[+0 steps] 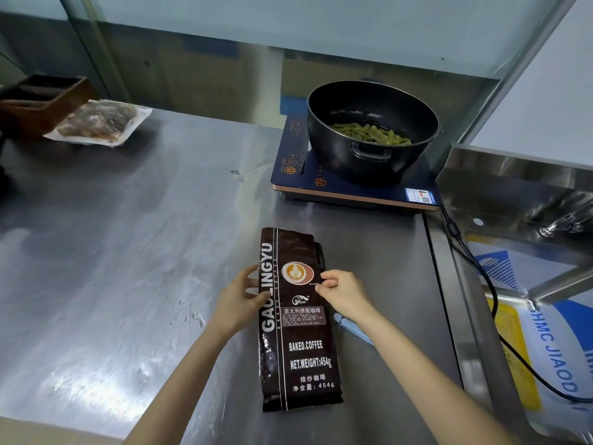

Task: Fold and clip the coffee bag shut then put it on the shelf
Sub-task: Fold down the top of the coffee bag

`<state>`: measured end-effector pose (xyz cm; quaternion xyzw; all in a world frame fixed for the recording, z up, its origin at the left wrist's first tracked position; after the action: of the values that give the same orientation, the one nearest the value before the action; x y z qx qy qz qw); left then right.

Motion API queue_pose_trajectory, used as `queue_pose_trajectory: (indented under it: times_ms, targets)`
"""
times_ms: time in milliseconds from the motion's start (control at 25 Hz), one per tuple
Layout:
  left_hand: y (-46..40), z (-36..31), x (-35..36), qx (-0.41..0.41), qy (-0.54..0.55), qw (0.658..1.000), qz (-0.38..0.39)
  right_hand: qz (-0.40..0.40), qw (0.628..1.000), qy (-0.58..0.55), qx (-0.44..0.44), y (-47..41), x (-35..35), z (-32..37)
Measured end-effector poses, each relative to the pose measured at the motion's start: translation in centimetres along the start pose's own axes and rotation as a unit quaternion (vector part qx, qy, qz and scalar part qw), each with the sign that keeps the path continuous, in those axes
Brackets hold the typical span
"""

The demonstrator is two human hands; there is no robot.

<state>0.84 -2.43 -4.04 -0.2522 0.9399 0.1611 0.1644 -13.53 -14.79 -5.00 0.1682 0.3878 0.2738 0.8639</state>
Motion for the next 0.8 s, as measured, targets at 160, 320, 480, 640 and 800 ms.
queue_pose_trajectory:
  times_ms: [160, 320, 480, 640, 800]
  targets:
    - [0.2, 0.1, 0.0, 0.009, 0.05, 0.998, -0.03, -0.012, 0.994, -0.102, 0.02, 0.2, -0.1, -0.5]
    - [0.2, -1.5, -0.1, 0.057, 0.075, 0.995, -0.039, -0.07, 0.988, -0.134, -0.012, 1.1, -1.9, 0.5]
    - [0.0, -3.6, -1.1, 0.111, 0.103, 0.985, -0.085, -0.056, 0.978, -0.194, -0.06, 2.5, -3.7, 2.5]
    - [0.1, -5.7, -2.2, 0.157, 0.102, 0.978, -0.095, -0.056, 0.971, -0.212, -0.097, 3.8, -4.5, 3.8]
    - [-0.2, -6.5, -3.0, 0.182, 0.101, 0.974, -0.092, -0.064, 0.967, -0.214, -0.123, 4.4, -5.3, 4.3]
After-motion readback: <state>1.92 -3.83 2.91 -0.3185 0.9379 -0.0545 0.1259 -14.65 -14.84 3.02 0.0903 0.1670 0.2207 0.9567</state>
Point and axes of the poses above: each hand's wrist, its own y-axis away from the middle knuckle, its own x-axis out of the palm, z = x × y, the point moved 5 cm from there along -y, towards the middle knuckle, and after that the axes turned 8 degrees about x, right-handed, at the moved point
